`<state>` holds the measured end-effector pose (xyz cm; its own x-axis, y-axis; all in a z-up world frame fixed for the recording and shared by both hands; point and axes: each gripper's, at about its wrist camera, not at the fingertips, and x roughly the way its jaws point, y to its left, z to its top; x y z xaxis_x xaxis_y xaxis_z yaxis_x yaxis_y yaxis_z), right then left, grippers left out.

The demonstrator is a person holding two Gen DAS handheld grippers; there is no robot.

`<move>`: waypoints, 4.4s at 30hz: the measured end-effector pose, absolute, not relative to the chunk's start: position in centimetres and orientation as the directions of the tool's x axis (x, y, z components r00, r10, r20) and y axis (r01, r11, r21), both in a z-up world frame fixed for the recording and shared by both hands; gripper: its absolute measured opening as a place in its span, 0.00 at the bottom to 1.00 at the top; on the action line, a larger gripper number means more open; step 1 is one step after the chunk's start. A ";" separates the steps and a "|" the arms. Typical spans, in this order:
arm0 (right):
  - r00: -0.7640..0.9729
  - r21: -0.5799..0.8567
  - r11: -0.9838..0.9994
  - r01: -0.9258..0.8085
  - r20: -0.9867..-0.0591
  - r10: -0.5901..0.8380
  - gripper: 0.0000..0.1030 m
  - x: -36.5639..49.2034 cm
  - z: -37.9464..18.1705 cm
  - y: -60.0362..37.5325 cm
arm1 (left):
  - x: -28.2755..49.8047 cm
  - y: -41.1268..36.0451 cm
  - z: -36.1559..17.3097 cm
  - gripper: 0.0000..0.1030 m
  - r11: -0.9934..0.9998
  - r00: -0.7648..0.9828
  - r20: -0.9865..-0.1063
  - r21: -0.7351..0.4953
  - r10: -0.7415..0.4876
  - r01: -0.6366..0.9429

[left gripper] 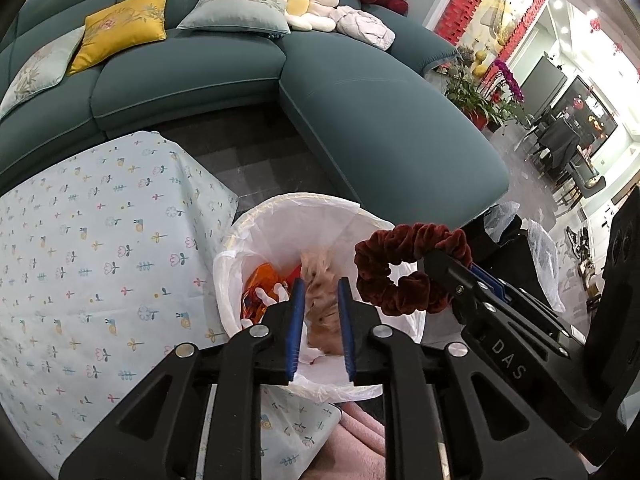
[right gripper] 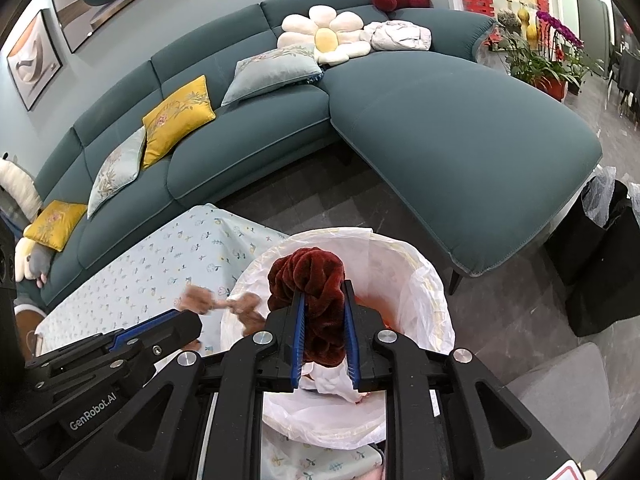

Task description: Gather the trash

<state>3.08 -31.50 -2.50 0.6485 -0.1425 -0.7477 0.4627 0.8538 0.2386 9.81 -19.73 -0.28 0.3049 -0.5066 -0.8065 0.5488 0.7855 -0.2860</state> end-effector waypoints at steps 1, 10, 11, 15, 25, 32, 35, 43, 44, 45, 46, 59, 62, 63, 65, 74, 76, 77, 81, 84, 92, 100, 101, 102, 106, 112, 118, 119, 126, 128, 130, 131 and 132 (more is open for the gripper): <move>0.649 0.236 0.855 0.461 -0.747 -0.144 0.18 3.2 -2.5 -31.4 | 9.9 -19.7 -0.3 0.17 0.786 0.306 -0.806 -0.287 -0.507 0.547; 0.635 0.222 0.859 0.462 -0.759 -0.146 0.27 3.8 -2.7 -31.3 | 10.4 -18.9 -0.3 0.34 0.803 0.321 -0.806 -0.288 -0.497 0.521; 0.631 0.218 0.860 0.462 -0.762 -0.145 0.28 3.9 -2.9 -31.3 | 10.5 -18.8 -0.3 0.34 0.805 0.321 -0.806 -0.291 -0.497 0.517; 0.602 0.197 0.864 0.463 -0.785 -0.143 0.33 4.2 -3.5 -31.0 | 10.7 -18.1 -0.5 0.34 0.812 0.322 -0.808 -0.295 -0.493 0.504; 0.610 0.193 0.872 0.450 -0.780 -0.142 0.35 4.3 -3.2 -30.0 | 11.1 -16.4 -1.0 0.37 0.829 0.332 -0.817 -0.284 -0.472 0.481; 0.603 0.168 0.891 0.422 -0.786 -0.137 0.39 3.9 -2.5 -28.7 | 10.7 -14.8 -0.6 0.41 0.840 0.351 -0.818 -0.265 -0.456 0.473; 0.601 0.148 0.899 0.413 -0.786 -0.147 0.50 3.4 -2.1 -28.0 | 10.3 -14.2 -0.4 0.48 0.849 0.367 -0.820 -0.245 -0.439 0.468; 0.607 0.076 0.910 0.408 -0.767 -0.208 0.74 1.6 -0.6 -26.2 | 9.3 -12.0 -0.1 0.62 0.875 0.404 -0.826 -0.202 -0.394 0.440; 0.608 0.069 0.911 0.407 -0.765 -0.213 0.77 1.5 -0.4 -26.0 | 9.2 -11.8 -0.1 0.63 0.876 0.403 -0.829 -0.196 -0.388 0.440; 0.609 0.062 0.913 0.403 -0.763 -0.217 0.77 1.3 -0.3 -25.8 | 9.0 -11.5 -0.2 0.63 0.879 0.404 -0.831 -0.191 -0.382 0.437; 0.607 0.047 0.915 0.400 -0.761 -0.226 0.79 1.1 -0.2 -25.5 | 8.9 -11.3 -0.2 0.66 0.882 0.406 -0.834 -0.184 -0.374 0.434; 0.618 0.019 0.914 0.405 -0.742 -0.258 0.93 -0.8 0.2 -24.4 | 6.7 -10.4 -0.1 0.83 0.900 0.447 -0.836 -0.117 -0.318 0.420; 0.618 0.020 0.914 0.404 -0.743 -0.257 0.93 -1.1 0.3 -24.5 | 6.3 -10.6 0.0 0.84 0.901 0.458 -0.835 -0.098 -0.305 0.422; 0.618 0.016 0.915 0.403 -0.742 -0.259 0.93 -1.1 0.3 -24.5 | 6.2 -10.6 0.0 0.84 0.901 0.457 -0.836 -0.094 -0.303 0.424; 0.620 0.008 0.917 0.400 -0.739 -0.264 0.93 -1.2 0.2 -24.3 | 6.1 -10.7 0.0 0.84 0.902 0.459 -0.836 -0.091 -0.300 0.423; 0.617 0.011 0.917 0.399 -0.743 -0.260 0.93 -1.7 -0.2 -24.1 | 5.4 -11.2 0.0 0.85 0.901 0.467 -0.837 -0.068 -0.286 0.429; 0.615 0.009 0.917 0.399 -0.744 -0.260 0.93 -1.8 -0.3 -24.2 | 5.3 -11.2 -0.1 0.85 0.901 0.469 -0.837 -0.065 -0.284 0.429; 0.615 0.008 0.917 0.398 -0.745 -0.260 0.93 -1.8 -0.4 -24.2 | 5.2 -11.2 -0.1 0.85 0.901 0.469 -0.837 -0.064 -0.283 0.428; 0.614 0.000 0.918 0.396 -0.744 -0.265 0.93 -1.9 -0.5 -24.1 | 5.2 -11.1 -0.2 0.85 0.904 0.477 -0.835 -0.055 -0.275 0.425; 0.611 -0.008 0.920 0.393 -0.745 -0.267 0.93 -1.9 -0.6 -24.0 | 5.3 -11.0 -0.3 0.85 0.905 0.480 -0.835 -0.049 -0.270 0.422; 0.604 -0.009 0.921 0.389 -0.752 -0.263 0.93 -1.8 -1.0 -23.8 | 5.6 -10.5 -0.8 0.85 0.916 0.471 -0.843 -0.060 -0.259 0.396; 0.599 -0.018 0.922 0.386 -0.756 -0.265 0.93 -1.8 -1.2 -23.7 | 5.5 -10.3 -0.8 0.85 0.926 0.483 -0.841 -0.055 -0.245 0.373; 0.598 -0.018 0.922 0.386 -0.757 -0.265 0.93 -1.8 -1.3 -23.7 | 5.5 -10.3 -0.9 0.85 0.926 0.484 -0.841 -0.053 -0.242 0.373; 0.597 -0.018 0.922 0.386 -0.757 -0.265 0.93 -1.8 -1.3 -23.7 | 5.5 -10.3 -0.9 0.85 0.926 0.484 -0.841 -0.051 -0.242 0.374; 0.595 -0.017 0.923 0.386 -0.760 -0.263 0.93 -1.9 -1.5 -23.7 | 5.3 -10.4 -1.0 0.85 0.924 0.487 -0.840 -0.043 -0.239 0.379; 0.595 -0.016 0.923 0.384 -0.760 -0.261 0.93 -1.9 -1.7 -23.6 | 5.0 -10.5 -1.0 0.85 0.922 0.488 -0.840 -0.039 -0.239 0.385; 0.593 -0.017 0.922 0.386 -0.762 -0.262 0.93 -2.0 -2.0 -23.7 | 4.9 -10.6 -1.1 0.85 0.923 0.487 -0.841 -0.038 -0.237 0.384; 0.593 -0.016 0.922 0.386 -0.761 -0.262 0.93 -2.0 -2.0 -23.7 | 4.9 -10.6 -1.1 0.85 0.923 0.488 -0.841 -0.037 -0.236 0.383; 0.592 -0.016 0.922 0.387 -0.763 -0.261 0.93 -2.2 -2.2 -23.8 | 4.9 -10.6 -1.1 0.85 0.924 0.487 -0.842 -0.036 -0.233 0.380; 0.591 -0.015 0.922 0.387 -0.763 -0.261 0.93 -2.2 -2.2 -23.8 | 5.0 -10.6 -1.1 0.85 0.925 0.489 -0.841 -0.034 -0.231 0.378; 0.591 -0.016 0.922 0.387 -0.763 -0.261 0.93 -2.2 -2.2 -23.8 | 4.9 -10.5 -1.1 0.85 0.925 0.492 -0.840 -0.030 -0.229 0.378; 0.591 -0.016 0.923 0.385 -0.763 -0.260 0.93 -2.2 -2.2 -23.8 | 4.9 -10.6 -1.2 0.85 0.925 0.492 -0.840 -0.029 -0.228 0.378; 0.591 -0.016 0.923 0.384 -0.764 -0.259 0.93 -2.2 -2.3 -23.8 | 4.9 -10.5 -1.2 0.85 0.925 0.493 -0.840 -0.027 -0.226 0.378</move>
<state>-2.21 -23.79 -2.25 0.5912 -0.2595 -0.7637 0.3842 0.9231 -0.0162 4.95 -10.53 -1.18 0.4932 -0.2263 -0.8400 0.3780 0.9254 -0.0274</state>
